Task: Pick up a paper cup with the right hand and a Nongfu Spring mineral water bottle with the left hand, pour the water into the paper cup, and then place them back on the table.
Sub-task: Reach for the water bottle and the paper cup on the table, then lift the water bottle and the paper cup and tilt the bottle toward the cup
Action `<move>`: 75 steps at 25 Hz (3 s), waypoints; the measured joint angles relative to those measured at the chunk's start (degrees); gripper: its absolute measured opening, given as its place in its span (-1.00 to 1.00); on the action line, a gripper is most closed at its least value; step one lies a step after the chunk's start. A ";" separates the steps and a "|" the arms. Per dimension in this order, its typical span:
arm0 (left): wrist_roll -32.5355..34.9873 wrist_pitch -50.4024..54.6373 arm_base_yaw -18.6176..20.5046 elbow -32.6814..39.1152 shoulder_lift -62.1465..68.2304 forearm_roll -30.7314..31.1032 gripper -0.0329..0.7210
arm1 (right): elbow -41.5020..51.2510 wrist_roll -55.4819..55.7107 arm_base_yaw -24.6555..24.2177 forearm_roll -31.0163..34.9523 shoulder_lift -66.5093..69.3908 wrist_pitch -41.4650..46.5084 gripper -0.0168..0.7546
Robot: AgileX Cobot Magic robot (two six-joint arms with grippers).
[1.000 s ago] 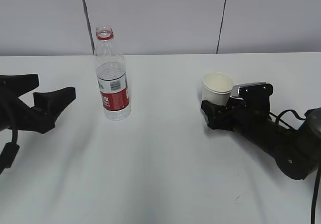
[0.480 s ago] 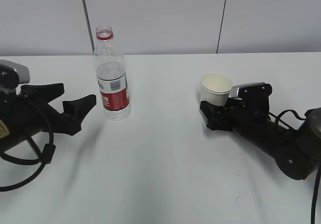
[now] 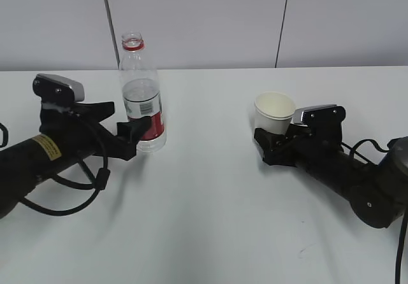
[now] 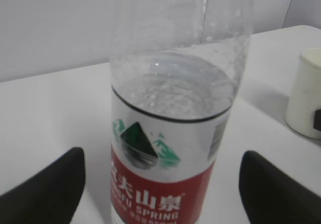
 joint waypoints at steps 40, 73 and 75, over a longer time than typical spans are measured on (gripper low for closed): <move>1.40 9.44 -1.75 -12.34 5.63 5.19 0.16 | -0.09 2.85 0.00 -18.87 -0.76 -0.17 0.44; 31.81 27.84 -1.75 -11.84 -3.83 6.08 0.16 | -1.72 13.16 2.42 -34.37 -2.54 -0.06 0.44; 33.74 27.84 -1.75 -11.84 -3.83 5.52 0.16 | -2.46 14.00 2.42 -34.57 -2.54 -0.06 0.44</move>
